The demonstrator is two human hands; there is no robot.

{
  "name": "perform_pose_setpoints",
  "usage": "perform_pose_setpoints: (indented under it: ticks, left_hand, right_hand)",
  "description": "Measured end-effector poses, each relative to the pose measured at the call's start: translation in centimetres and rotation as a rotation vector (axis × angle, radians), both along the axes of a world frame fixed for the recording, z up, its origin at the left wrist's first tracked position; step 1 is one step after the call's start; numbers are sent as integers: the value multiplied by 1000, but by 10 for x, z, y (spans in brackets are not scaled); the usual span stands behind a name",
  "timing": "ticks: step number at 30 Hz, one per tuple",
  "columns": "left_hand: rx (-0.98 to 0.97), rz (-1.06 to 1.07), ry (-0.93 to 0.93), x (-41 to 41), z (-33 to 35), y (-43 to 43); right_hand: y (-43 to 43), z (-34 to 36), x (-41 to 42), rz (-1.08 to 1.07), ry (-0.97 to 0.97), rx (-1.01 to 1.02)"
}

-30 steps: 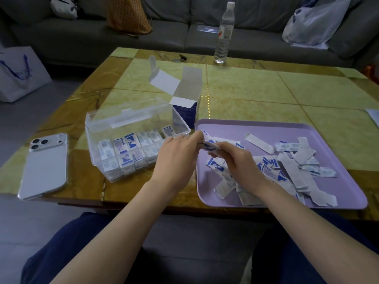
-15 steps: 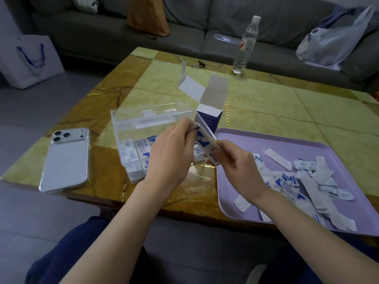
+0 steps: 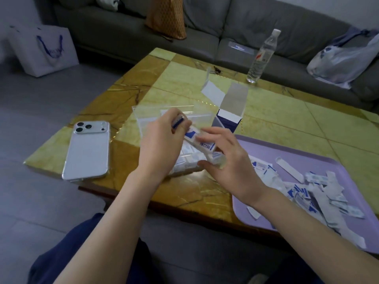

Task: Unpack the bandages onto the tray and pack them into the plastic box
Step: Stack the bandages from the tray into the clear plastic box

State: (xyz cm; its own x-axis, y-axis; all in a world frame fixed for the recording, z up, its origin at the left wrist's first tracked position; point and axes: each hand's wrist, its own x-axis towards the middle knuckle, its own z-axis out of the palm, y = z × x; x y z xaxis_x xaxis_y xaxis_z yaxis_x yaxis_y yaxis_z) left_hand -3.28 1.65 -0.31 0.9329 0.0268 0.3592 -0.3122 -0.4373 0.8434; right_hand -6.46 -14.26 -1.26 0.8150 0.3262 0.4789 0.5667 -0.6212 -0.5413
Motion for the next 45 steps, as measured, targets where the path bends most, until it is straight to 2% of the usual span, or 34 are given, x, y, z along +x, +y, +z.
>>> perform_pose_setpoints:
  ticks: [4,6,11,15,17,21,24,28,37,39,42,45]
  left_hand:
    - [17,4,-13,2,0,15]
    - [41,5,-29,3,0,22]
    - [104,-29,-48,2,0,31]
    - [260,-14,-72,1,2,40]
    - [278,-13,-77,3,1,43]
    - [354,86,-21,6,-2,49]
    - [428,154,150,4,-8,58]
    - [452,97,383,2,-14,64]
    - [468,50,407,2,-15,65]
    - [472,52,403,1,-15,65]
    - [478,58,411,1,-15,64]
    - [474,61,408,0,-15,64]
  right_hand:
    - [20,18,-6,67,365,294]
    - [29,24,-1,29,417,337]
    - [47,27,19,-134,418,202]
    - [54,33,32,-32,718,158]
    - [56,35,37,-5,796,192]
    - [53,37,49,-74,802,179]
    - [50,32,61,-197,822,105]
    - [58,28,73,-305,939,-13]
    - [103,22,82,-287,951,-78]
    - [109,18,81,-273,897,-204]
    - [116,17,78,-274,730,-514]
    - [116,14,76,-301,635,-612]
